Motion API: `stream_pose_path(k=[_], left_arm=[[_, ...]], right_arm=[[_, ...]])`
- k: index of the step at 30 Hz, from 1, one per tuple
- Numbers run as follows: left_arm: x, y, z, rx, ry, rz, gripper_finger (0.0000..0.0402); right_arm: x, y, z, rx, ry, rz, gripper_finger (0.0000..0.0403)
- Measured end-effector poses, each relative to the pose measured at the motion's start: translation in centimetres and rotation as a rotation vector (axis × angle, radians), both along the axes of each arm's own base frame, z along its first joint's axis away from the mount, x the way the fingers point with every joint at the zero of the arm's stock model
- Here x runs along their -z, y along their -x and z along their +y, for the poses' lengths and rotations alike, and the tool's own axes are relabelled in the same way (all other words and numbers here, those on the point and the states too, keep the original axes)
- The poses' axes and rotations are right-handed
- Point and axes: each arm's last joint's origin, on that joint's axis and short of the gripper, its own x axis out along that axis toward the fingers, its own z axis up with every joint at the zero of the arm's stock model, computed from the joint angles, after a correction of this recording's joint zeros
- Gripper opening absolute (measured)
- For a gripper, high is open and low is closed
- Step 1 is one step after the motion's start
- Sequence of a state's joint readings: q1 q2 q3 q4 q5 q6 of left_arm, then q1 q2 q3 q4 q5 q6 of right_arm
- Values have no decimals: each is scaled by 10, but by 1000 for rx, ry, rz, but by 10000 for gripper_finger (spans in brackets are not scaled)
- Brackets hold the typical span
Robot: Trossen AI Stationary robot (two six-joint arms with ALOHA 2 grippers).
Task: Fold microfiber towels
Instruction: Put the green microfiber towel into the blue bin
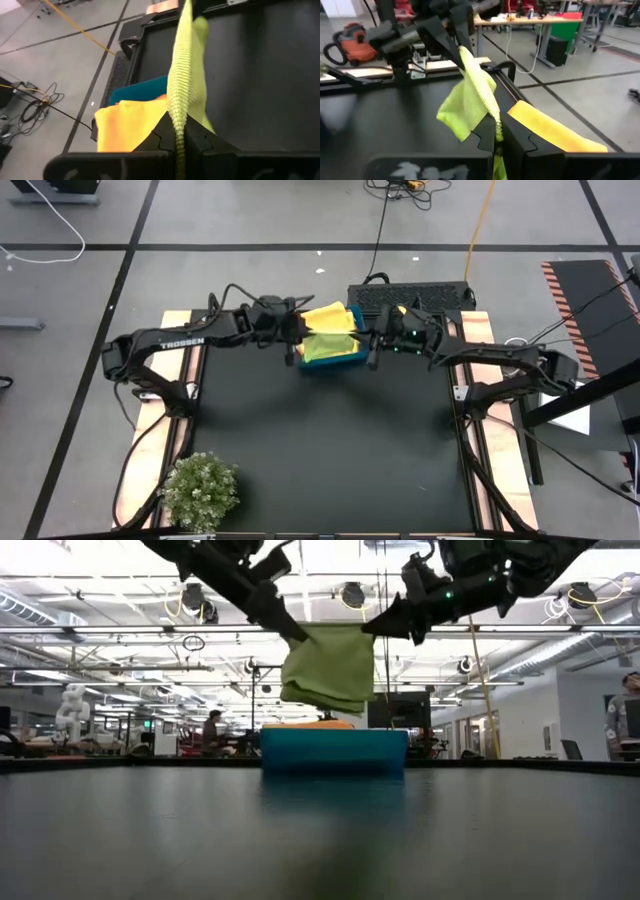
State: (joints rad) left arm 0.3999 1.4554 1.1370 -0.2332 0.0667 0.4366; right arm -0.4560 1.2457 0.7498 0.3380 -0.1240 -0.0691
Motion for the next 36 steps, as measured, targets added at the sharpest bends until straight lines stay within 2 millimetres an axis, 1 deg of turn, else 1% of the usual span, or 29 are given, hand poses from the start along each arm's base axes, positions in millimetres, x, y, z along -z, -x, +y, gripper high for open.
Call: stream_pose_path(k=[4, 9, 13, 16, 20, 25, 31, 34, 36], left_arm=[[12, -2, 15, -23, 33, 24, 13], [29, -8, 25, -60, 50, 66, 6], [43, -15, 32, -117, 27, 101, 16], [53, -18, 39, -151, 23, 123, 11], [66, -17, 52, -182, 67, 142, 8], [76, -13, 68, -232, 91, 151, 28], [79, -9, 80, -274, 75, 140, 23], [81, -8, 83, -280, 75, 146, 20], [81, -8, 84, -280, 74, 150, 25]], right_arm=[[5, -2, -13, 2, -20, 18, 8], [12, -11, -30, 30, -5, 76, 8], [19, -16, -43, 54, -2, 112, 8], [23, -17, -53, 73, -4, 126, 8], [32, -16, -63, 70, -26, 139, 8], [48, -17, -74, 97, -41, 175, 8], [65, -28, -87, 108, 44, 141, 9], [73, -29, -93, 120, 49, 134, 10], [79, -29, -95, 123, 42, 147, 16]])
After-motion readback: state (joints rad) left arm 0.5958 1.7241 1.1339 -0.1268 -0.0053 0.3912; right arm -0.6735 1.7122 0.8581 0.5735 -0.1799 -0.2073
